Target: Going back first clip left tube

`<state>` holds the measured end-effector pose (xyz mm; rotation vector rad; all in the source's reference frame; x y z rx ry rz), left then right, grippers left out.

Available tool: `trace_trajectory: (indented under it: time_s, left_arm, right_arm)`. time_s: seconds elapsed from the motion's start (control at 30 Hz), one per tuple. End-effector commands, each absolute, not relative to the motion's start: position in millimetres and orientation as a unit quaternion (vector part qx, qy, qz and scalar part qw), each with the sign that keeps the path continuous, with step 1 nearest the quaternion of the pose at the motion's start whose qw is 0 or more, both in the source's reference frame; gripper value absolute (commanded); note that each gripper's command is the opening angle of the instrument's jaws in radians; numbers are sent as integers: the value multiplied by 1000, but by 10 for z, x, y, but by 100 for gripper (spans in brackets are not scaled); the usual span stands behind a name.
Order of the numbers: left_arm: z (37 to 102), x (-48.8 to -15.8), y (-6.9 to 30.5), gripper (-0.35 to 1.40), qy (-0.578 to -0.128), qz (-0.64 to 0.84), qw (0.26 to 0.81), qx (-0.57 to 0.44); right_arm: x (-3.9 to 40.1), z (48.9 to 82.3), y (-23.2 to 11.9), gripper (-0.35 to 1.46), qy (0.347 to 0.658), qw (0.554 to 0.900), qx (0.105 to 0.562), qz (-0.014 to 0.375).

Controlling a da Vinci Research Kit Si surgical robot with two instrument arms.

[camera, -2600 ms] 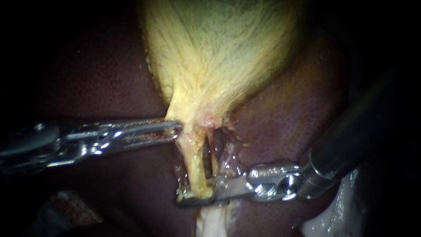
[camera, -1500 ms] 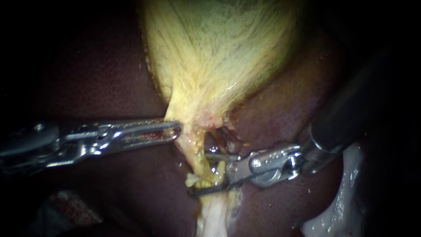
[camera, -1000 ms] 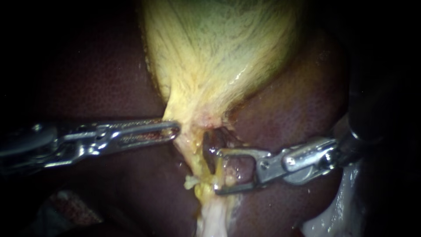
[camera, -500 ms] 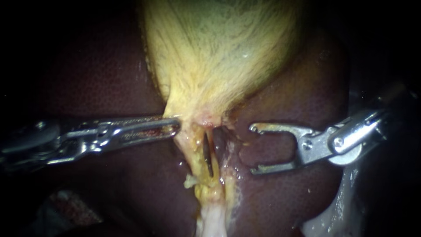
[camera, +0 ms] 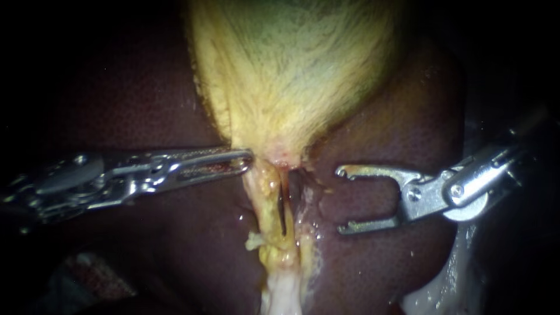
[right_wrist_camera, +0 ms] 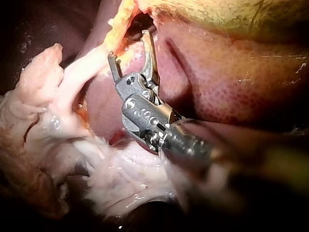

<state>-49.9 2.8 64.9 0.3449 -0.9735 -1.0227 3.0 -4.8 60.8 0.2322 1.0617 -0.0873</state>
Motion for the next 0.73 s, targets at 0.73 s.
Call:
trace_trajectory:
  time_s: [0.73]
  left_arm:
    - [657,-507,23,-5,-442,-462,752,162]
  right_arm:
    - [30,604,-49,60,508,853,109,-39]
